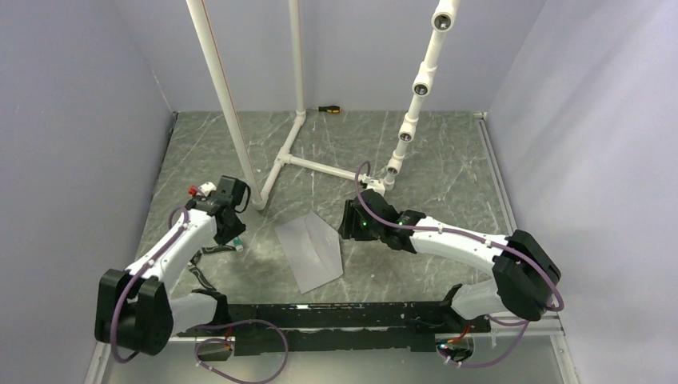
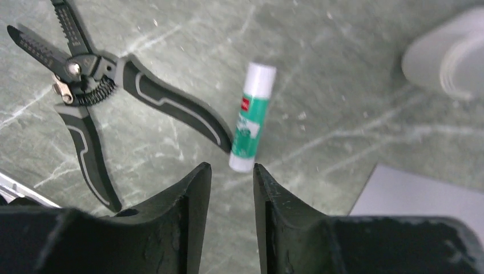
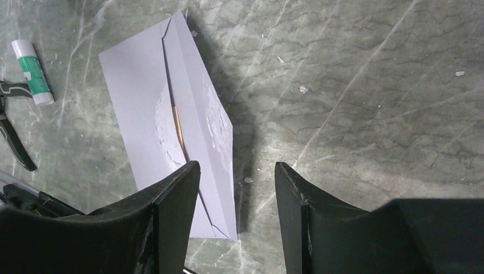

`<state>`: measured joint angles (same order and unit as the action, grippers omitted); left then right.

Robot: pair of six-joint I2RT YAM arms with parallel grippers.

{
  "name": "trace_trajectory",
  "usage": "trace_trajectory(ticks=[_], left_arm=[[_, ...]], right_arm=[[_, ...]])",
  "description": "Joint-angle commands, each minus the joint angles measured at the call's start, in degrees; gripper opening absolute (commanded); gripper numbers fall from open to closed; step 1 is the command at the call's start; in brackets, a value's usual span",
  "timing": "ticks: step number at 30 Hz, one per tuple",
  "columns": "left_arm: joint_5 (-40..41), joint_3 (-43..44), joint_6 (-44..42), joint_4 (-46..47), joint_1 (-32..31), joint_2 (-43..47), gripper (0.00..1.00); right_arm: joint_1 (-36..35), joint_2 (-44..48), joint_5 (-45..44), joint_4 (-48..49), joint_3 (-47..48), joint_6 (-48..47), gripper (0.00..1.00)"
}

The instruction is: Place the letter into the envelope and seal it

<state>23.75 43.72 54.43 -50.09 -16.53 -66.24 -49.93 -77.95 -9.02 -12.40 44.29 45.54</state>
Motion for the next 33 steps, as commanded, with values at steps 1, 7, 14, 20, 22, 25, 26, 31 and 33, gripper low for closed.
trace_trajectory(ticks=[1,7,14,20,22,25,26,31,33], left_arm=[[-2.6,-0.3,-4.5,7.8,6.0,-4.3,0.38],[-7.0,-1.1,-6.2,11.5,9.6,-8.0,0.42],[-10.7,-2.0,-7.1,15.0,11.0,-10.2,0.47],[-11.3,-2.1,-6.0,15.7,11.2,-13.9,0.37],[-11.4,-2.3,-6.0,16.1,11.2,-14.5,0.36],[-11.7,-2.3,-6.2,16.2,11.2,-15.4,0.34],[-11.9,-2.3,-6.3,16.2,11.2,-15.7,0.33],[-13.7,-2.3,-6.6,13.7,11.0,-10.2,0.05],[-15.9,-2.8,-7.0,12.3,10.8,-3.4,0.03]], right_arm=[[-0.1,0.1,0.5,1.7,-0.2,-1.0,0.55],[0.5,0.5,-0.6,0.4,1.1,-3.4,0.54],[1.9,1.0,-0.2,0.7,0.2,-3.9,0.54],[2.5,0.9,0.6,1.8,0.0,-4.6,0.54],[2.5,1.5,0.5,2.5,-0.1,-5.3,0.54],[2.6,1.8,0.2,3.2,-0.1,-6.0,0.54],[2.7,1.8,0.2,3.3,0.0,-6.1,0.54],[3.1,1.7,0.1,4.0,1.0,-7.7,0.54],[3.1,2.0,0.4,4.6,1.5,-8.7,0.54]])
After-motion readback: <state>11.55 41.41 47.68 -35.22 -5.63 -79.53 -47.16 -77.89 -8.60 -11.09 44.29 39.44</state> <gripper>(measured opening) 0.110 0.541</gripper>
